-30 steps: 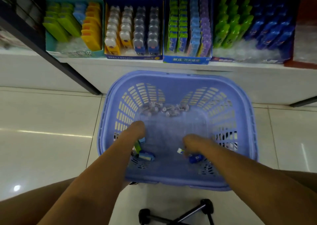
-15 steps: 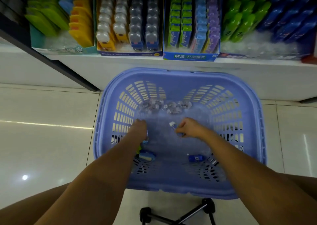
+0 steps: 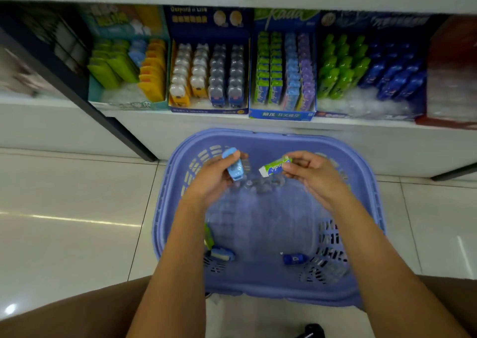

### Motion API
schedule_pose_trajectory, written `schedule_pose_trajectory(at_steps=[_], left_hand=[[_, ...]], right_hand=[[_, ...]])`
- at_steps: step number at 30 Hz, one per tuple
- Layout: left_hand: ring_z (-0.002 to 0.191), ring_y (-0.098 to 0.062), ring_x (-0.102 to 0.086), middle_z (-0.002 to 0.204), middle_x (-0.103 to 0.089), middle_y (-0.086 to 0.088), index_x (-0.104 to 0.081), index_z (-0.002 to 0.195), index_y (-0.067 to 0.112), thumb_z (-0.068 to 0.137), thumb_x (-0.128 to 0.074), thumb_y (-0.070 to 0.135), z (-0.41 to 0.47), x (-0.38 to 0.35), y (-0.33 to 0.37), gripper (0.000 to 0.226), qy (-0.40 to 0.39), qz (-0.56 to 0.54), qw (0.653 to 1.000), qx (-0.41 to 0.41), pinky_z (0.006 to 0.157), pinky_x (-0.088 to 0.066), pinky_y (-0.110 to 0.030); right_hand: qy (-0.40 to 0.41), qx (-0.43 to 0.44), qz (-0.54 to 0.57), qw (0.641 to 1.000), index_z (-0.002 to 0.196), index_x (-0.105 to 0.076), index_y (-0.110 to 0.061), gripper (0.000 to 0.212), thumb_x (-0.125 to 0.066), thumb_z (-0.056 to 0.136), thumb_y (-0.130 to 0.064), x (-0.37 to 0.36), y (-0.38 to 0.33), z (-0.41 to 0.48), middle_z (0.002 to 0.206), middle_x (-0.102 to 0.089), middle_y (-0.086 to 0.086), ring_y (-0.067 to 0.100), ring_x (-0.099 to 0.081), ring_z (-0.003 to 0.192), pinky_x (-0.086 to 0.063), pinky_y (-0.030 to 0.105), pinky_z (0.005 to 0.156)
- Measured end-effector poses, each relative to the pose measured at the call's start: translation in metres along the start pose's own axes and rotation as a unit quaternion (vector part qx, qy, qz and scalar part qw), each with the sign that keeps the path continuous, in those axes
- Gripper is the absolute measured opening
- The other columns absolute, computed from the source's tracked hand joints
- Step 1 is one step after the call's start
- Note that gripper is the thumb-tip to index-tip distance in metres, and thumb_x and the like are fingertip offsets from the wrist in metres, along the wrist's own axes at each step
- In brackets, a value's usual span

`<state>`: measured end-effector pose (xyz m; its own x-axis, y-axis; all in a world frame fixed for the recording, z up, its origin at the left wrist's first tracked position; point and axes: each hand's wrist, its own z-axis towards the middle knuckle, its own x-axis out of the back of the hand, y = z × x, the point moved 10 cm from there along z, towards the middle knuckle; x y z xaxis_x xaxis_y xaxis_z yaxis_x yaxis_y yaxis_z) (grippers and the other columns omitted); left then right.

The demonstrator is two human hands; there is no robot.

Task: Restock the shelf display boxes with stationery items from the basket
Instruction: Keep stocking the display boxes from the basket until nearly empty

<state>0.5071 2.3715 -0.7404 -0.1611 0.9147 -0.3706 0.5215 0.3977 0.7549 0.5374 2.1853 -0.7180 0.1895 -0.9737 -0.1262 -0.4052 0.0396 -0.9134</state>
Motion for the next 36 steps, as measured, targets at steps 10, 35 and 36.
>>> schedule_pose_trajectory(at_steps=[10, 35, 36], left_hand=[[0.046, -0.010, -0.049, 0.054, -0.053, 0.000, -0.057, 0.086, 0.007, 0.101, -0.025, 0.045, -0.054, 0.011, 0.085, 0.052, 0.023, -0.154, 0.983, -0.101, 0.044, -0.040, -0.017], [0.075, -0.016, -0.060, 0.089, -0.062, -0.006, -0.059, 0.107, 0.007, 0.103, -0.030, 0.031, -0.070, -0.014, 0.094, 0.038, -0.001, -0.104, 0.991, -0.089, 0.066, -0.052, -0.025], [0.076, -0.015, -0.061, 0.090, -0.063, -0.006, -0.060, 0.107, 0.009, 0.103, -0.031, 0.033, -0.070, -0.014, 0.094, 0.037, -0.003, -0.103, 0.991, -0.091, 0.066, -0.053, -0.025]], right_hand=[[0.072, 0.254, -0.087, 0.961, 0.086, -0.062, -0.020, 0.021, -0.072, 0.079, -0.003, -0.044, -0.157, -0.010, 0.078, -0.067, -0.003, 0.003, -0.065, 0.067, -0.052, 0.015, 0.066], [0.086, 0.262, -0.526, 0.805, 0.098, -0.070, -0.013, 0.021, -0.075, 0.077, -0.017, -0.049, -0.199, 0.027, 0.074, -0.058, -0.011, -0.003, -0.049, 0.063, -0.043, 0.019, 0.067], [0.084, 0.264, -0.532, 0.800, 0.097, -0.071, -0.013, 0.021, -0.076, 0.077, -0.017, -0.052, -0.197, 0.027, 0.072, -0.056, -0.015, -0.003, -0.048, 0.062, -0.044, 0.019, 0.066]])
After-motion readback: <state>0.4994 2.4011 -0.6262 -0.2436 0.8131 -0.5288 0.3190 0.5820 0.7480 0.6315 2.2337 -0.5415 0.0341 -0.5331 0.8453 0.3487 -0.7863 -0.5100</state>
